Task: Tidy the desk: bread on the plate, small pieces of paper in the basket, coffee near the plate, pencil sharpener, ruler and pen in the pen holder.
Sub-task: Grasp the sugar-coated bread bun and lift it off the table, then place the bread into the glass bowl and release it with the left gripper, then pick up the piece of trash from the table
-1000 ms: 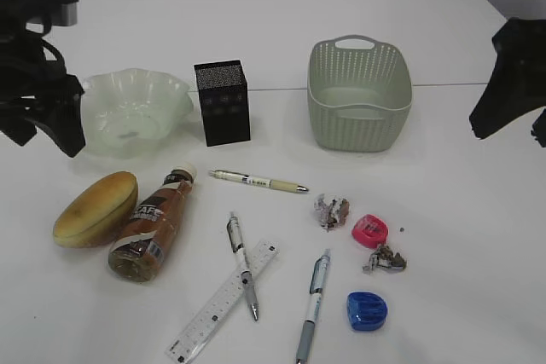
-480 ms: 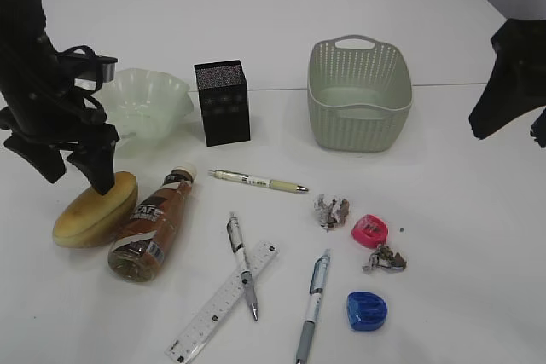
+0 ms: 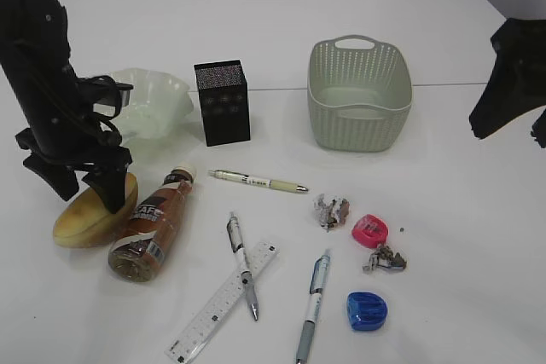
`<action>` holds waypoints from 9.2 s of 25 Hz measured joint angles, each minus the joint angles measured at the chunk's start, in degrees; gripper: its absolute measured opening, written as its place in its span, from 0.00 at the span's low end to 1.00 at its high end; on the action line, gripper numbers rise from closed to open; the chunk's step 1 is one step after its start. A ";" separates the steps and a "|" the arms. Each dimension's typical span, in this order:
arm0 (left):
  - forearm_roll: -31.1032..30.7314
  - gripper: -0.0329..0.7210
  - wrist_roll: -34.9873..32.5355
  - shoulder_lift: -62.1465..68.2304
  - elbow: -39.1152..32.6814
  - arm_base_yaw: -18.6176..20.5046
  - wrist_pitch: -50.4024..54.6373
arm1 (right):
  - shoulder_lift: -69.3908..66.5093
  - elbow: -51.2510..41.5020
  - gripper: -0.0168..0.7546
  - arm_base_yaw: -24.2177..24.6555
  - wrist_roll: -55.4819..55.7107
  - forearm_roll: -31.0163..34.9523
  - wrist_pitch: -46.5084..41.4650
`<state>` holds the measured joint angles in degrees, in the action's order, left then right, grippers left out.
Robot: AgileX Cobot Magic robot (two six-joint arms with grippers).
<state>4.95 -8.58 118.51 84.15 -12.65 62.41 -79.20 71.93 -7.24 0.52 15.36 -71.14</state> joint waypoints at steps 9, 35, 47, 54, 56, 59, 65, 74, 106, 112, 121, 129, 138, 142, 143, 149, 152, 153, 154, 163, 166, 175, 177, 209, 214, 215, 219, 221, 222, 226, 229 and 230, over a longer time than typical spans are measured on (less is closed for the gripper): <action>0.62 0.84 -0.13 3.01 0.09 0.00 -1.17 | 0.00 0.00 0.69 0.00 0.00 0.00 0.99; 1.41 0.32 -0.26 4.23 0.22 0.00 5.26 | -0.11 0.00 0.69 0.00 0.12 -1.78 1.48; 2.13 0.32 5.07 -3.56 2.06 0.00 6.78 | -0.11 0.00 0.69 0.00 0.83 -1.98 1.48; -0.35 0.32 8.99 -3.86 13.33 0.00 4.66 | -0.11 0.00 0.69 0.00 2.91 -1.98 1.48; -1.40 0.32 9.89 -3.86 15.77 0.00 2.06 | -0.11 0.00 0.69 0.00 3.69 -1.98 1.48; -1.89 0.32 10.49 -3.86 18.51 0.89 -0.99 | -0.11 0.00 0.69 0.00 4.46 -1.98 0.87; -2.02 0.32 11.22 -0.33 19.68 4.17 -9.36 | -0.11 0.00 0.68 0.00 5.97 -1.98 0.51; -2.22 0.32 11.35 7.13 19.68 5.44 -20.47 | -0.11 0.00 0.69 0.00 8.01 -1.98 0.47; -1.24 0.75 11.35 4.60 19.68 5.56 -16.56 | -0.11 0.00 0.69 0.00 11.44 -0.07 0.38; -1.24 0.73 11.35 -1.14 19.68 5.56 -2.79 | -0.11 0.00 0.69 0.00 9.18 -0.29 0.38; -1.91 0.72 11.35 -2.92 19.68 5.56 7.72 | -6.27 3.94 0.69 0.00 6.65 -0.43 0.26; -1.91 0.71 11.35 -7.44 19.68 5.56 8.19 | -17.12 17.48 0.69 -4.07 6.55 -0.57 0.26; -0.70 0.71 11.40 -16.80 19.68 5.56 8.52 | -28.02 23.83 0.69 -8.87 6.55 -0.72 0.26; 0.47 0.71 11.49 -20.03 19.68 5.56 8.86 | -32.36 25.34 0.69 -8.87 6.55 -1.44 0.37; 0.59 0.71 11.49 -20.62 19.68 5.56 8.89 | -33.20 25.49 0.69 -8.87 6.55 -1.55 0.37; 0.69 0.71 11.49 -21.05 19.68 5.56 9.15 | -37.67 26.63 0.69 -10.73 6.55 -2.01 0.60; 0.49 0.71 11.49 -21.05 19.68 5.56 9.25 | -38.83 26.63 0.69 -10.95 6.55 -2.01 0.58; 0.35 0.71 11.49 -21.05 19.68 5.56 9.25 | -39.05 26.63 0.69 -10.95 6.43 -2.56 0.71; 0.35 0.71 11.49 -21.05 19.68 5.56 9.25 | -39.51 26.73 0.69 -10.95 6.28 -3.00 0.84; -0.03 0.71 11.49 -21.05 19.68 5.56 9.37 | -44.77 29.92 0.69 -14.47 5.26 -8.40 0.98; -0.12 0.71 11.53 -21.05 19.68 5.56 9.37 | -47.20 32.08 0.69 -14.82 5.26 -8.82 1.09; -0.12 0.71 11.53 -21.05 19.68 5.56 9.37 | -52.04 33.49 0.69 -14.82 5.26 -10.96 1.21; -0.12 0.71 11.53 -21.05 19.68 5.56 9.37 | -52.62 33.49 0.69 -14.94 5.26 -10.96 1.21; -0.15 0.71 11.53 -21.05 19.68 5.56 9.37 | -52.71 33.61 0.69 -15.74 5.26 -8.88 1.30; -0.15 0.71 11.53 -21.05 19.68 5.56 9.37 | -52.71 33.61 0.69 -15.74 5.26 -8.20 1.30; -0.15 0.71 11.53 -21.05 19.68 5.56 9.37 | -52.71 33.61 0.69 -15.74 5.26 -8.20 1.30; -0.24 0.71 11.53 -21.05 19.68 5.56 9.37 | -53.09 33.61 0.69 -15.74 5.26 -8.20 1.30; -0.24 0.71 11.53 -21.05 19.68 5.56 9.37 | -53.87 33.61 0.69 -15.74 5.26 -8.20 1.30; -0.24 0.71 11.53 -21.05 19.68 5.56 9.37 | -54.21 33.61 0.69 -15.74 5.26 -8.20 1.30; -0.24 0.71 11.53 -21.05 19.68 5.56 9.37 | -54.76 33.61 0.69 -15.74 5.26 -8.18 1.34; -0.24 0.71 11.53 -21.05 19.68 5.56 9.37 | -54.76 33.61 0.69 -15.74 5.26 -8.18 1.43; -0.36 0.71 11.53 -21.05 19.68 5.56 9.37 | -54.76 33.61 0.69 -15.74 5.26 -8.18 1.43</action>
<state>4.59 2.95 97.47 103.83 -7.09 71.79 -133.96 105.54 -22.98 5.78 7.18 -69.71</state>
